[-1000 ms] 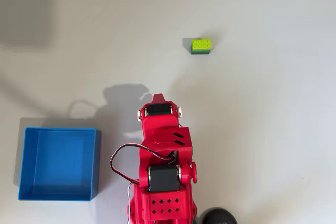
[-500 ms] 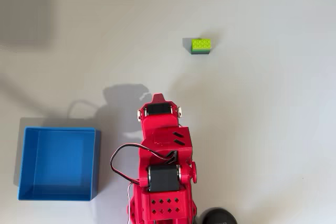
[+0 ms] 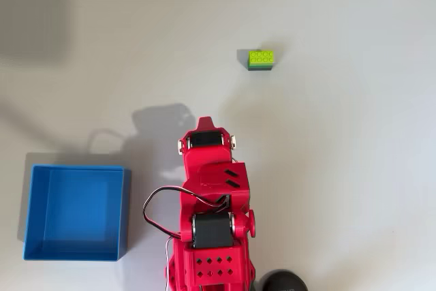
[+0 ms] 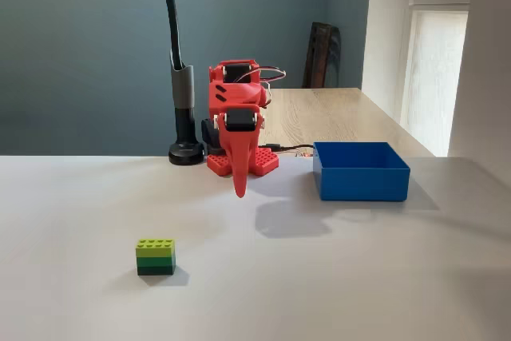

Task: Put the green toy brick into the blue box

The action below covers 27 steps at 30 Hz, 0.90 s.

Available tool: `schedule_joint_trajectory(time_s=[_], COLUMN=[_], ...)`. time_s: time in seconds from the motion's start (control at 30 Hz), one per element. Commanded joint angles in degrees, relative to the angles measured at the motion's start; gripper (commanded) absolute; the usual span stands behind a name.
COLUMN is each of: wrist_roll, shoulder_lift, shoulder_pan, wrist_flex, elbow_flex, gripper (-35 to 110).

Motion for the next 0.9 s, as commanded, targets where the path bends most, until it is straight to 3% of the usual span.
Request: schedule_joint_trajectory(time_s=[0.0,0.6,0.87], wrist_roll=[-0.44,-5.62,-12.83], shoulder_lift=[-2.37,-44.12,-59.06], shoulder_pan=[1.14,16.26,19.86], wrist_flex=[-0.79,-0.18,9.49], elbow_flex=[-8.53,-40.69,-55.28], gripper=[0,0,0])
